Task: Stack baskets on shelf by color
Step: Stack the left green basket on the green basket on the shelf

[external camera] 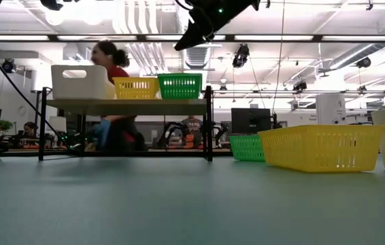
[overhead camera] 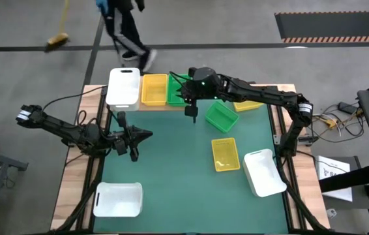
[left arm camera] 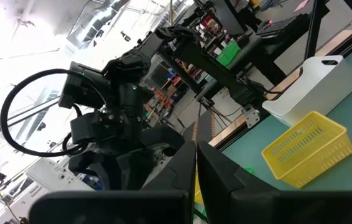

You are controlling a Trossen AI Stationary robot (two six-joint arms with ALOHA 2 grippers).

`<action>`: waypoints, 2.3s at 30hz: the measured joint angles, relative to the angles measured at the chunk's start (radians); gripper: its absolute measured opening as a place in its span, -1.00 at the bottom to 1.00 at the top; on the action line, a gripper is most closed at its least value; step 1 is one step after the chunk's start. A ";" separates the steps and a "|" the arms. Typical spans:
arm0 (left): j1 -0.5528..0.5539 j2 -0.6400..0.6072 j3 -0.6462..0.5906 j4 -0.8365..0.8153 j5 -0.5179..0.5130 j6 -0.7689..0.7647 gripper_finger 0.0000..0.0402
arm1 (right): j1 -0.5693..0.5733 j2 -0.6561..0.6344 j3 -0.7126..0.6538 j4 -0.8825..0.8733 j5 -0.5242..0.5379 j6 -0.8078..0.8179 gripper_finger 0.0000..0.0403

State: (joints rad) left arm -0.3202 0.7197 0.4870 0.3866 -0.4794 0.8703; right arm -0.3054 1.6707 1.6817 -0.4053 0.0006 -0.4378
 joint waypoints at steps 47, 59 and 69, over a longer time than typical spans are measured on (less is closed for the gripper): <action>0.000 0.070 0.010 0.005 0.000 -0.105 -1.00 | 0.174 -0.031 -0.092 -0.061 0.000 0.032 -0.96; 0.000 0.064 0.010 0.006 0.000 -0.096 -1.00 | 0.162 -0.031 -0.189 0.104 0.000 0.038 -0.96; 0.000 0.063 0.010 0.024 0.000 -0.095 -1.00 | 0.096 -0.030 -0.266 0.180 0.002 0.076 -0.96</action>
State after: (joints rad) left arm -0.3202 0.7830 0.4973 0.4110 -0.4797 0.7757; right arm -0.2092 1.6405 1.4153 -0.2257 0.0028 -0.3618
